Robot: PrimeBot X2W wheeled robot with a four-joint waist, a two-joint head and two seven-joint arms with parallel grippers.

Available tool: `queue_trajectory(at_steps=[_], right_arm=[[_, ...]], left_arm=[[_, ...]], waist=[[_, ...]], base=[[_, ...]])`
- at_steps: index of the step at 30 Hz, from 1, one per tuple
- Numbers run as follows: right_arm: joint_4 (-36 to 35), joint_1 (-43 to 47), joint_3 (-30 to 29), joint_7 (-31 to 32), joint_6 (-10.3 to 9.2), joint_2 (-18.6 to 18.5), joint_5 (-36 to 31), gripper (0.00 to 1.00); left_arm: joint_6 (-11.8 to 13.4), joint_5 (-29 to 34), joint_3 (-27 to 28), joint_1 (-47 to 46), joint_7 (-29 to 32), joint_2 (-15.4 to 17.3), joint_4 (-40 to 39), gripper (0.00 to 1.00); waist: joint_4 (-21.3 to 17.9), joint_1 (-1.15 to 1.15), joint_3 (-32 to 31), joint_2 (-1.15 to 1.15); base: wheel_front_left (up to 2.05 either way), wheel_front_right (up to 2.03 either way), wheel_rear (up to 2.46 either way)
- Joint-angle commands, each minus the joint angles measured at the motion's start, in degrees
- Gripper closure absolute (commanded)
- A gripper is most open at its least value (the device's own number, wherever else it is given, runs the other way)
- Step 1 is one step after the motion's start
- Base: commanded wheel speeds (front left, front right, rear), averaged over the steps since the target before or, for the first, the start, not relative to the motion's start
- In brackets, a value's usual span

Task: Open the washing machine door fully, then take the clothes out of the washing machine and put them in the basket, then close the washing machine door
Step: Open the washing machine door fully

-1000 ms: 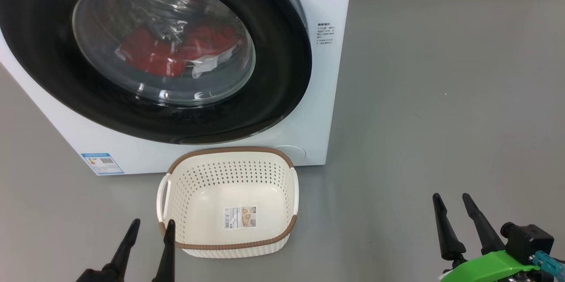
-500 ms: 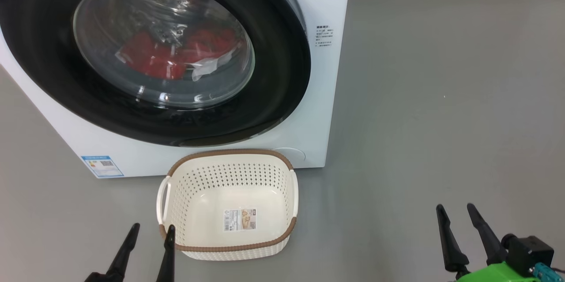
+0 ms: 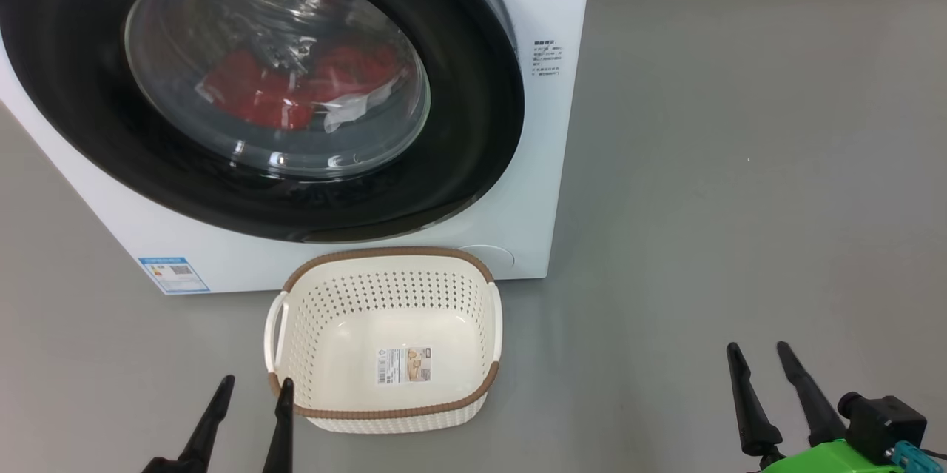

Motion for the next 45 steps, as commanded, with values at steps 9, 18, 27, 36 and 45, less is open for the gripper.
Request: queue_trajectory(at_steps=[9,18,27,36,45], right_arm=[[-3.8,-8.7,4.2,-0.7,-0.05,-0.9,10.0,1.00],[-5.9,-18.5,4.9,-0.7,-0.05,-0.9,26.6,1.00],[-6.2,-28.6,6.9,-0.7,-0.05,-1.3,40.1,1.00],[-4.7,-39.0,11.6,2.6,-0.05,-6.7,56.8,1.00],[-1.8,-47.5,12.4,13.0,-0.05,-10.6,68.4,1.00]], left_arm=[[0.0,-0.5,0.2,-2.5,-0.7,0.5,-1.2,0.00],[0.0,-1.3,-1.8,-4.5,-0.7,0.6,-1.2,0.00],[0.0,-2.6,-3.7,-7.9,-0.7,0.6,-1.1,0.00],[0.0,-3.6,-5.5,-11.3,-0.7,0.5,-0.6,0.00],[0.0,-4.6,-7.0,-14.0,-0.7,0.4,0.0,0.00]], waist=[[1.2,0.00,2.3,0.00],[3.5,0.00,5.4,0.00],[7.0,0.00,10.9,0.00],[9.8,0.00,15.2,0.00],[11.8,0.00,19.3,0.00]], base=[[0.00,0.00,0.00],[0.00,0.00,0.00],[0.00,0.00,0.00],[0.00,0.00,0.00],[0.00,0.00,0.00]])
